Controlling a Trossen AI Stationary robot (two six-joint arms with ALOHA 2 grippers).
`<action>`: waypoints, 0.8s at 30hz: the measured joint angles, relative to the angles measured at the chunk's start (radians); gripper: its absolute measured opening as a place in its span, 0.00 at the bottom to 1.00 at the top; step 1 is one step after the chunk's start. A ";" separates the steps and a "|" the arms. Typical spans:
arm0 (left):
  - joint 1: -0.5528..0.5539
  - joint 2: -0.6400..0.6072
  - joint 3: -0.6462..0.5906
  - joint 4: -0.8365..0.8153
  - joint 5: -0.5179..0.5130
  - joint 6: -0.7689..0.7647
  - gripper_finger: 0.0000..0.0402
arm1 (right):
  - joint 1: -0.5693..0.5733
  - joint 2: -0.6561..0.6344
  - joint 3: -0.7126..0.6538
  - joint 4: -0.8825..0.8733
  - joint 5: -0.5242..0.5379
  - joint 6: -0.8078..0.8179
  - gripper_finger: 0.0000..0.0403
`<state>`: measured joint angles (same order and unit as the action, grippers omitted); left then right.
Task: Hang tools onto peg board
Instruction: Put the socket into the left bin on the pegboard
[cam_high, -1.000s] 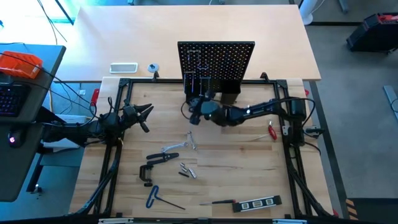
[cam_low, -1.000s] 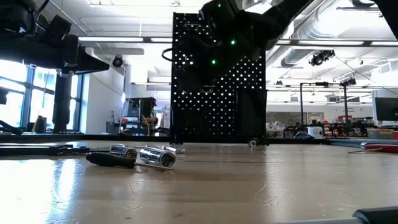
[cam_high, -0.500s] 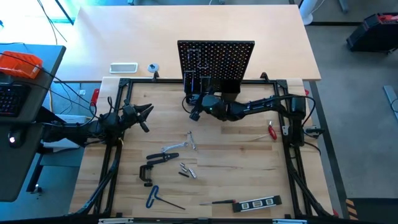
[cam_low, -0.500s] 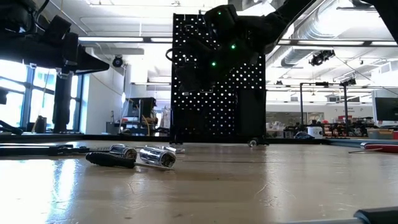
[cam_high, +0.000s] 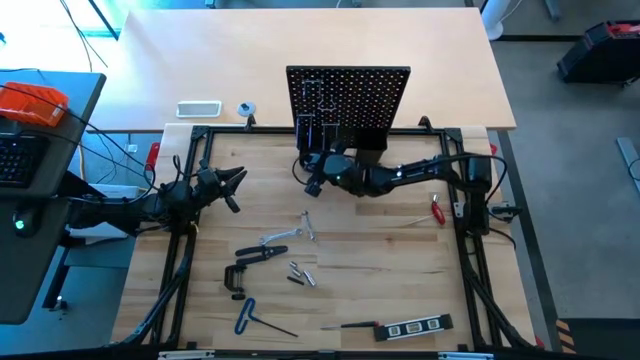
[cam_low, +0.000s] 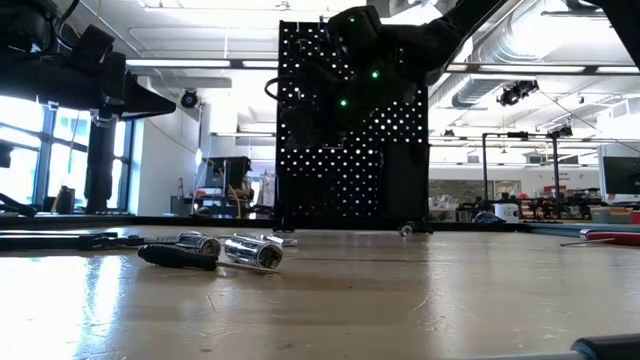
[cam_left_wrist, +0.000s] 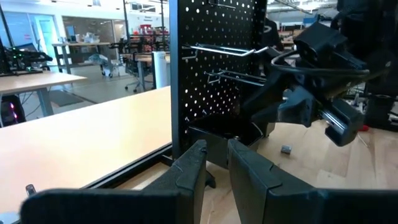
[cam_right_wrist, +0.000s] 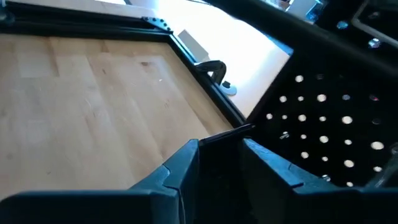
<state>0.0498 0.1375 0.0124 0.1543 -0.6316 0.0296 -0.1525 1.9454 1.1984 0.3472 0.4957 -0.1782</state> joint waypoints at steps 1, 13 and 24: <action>0.000 0.000 0.000 0.000 0.000 0.000 0.15 | 0.015 0.000 0.000 -0.006 -0.004 0.001 0.28; 0.000 0.000 0.000 0.000 0.000 -0.006 0.15 | 0.300 -0.002 0.000 -0.311 -0.046 0.092 0.29; 0.000 0.000 0.000 0.001 0.006 -0.160 0.15 | 0.469 -0.010 -0.002 -0.866 0.075 0.516 0.29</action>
<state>0.0498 0.1375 0.0124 0.1554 -0.6258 -0.1303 0.3161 1.9354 1.1964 -0.5188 0.5712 0.3377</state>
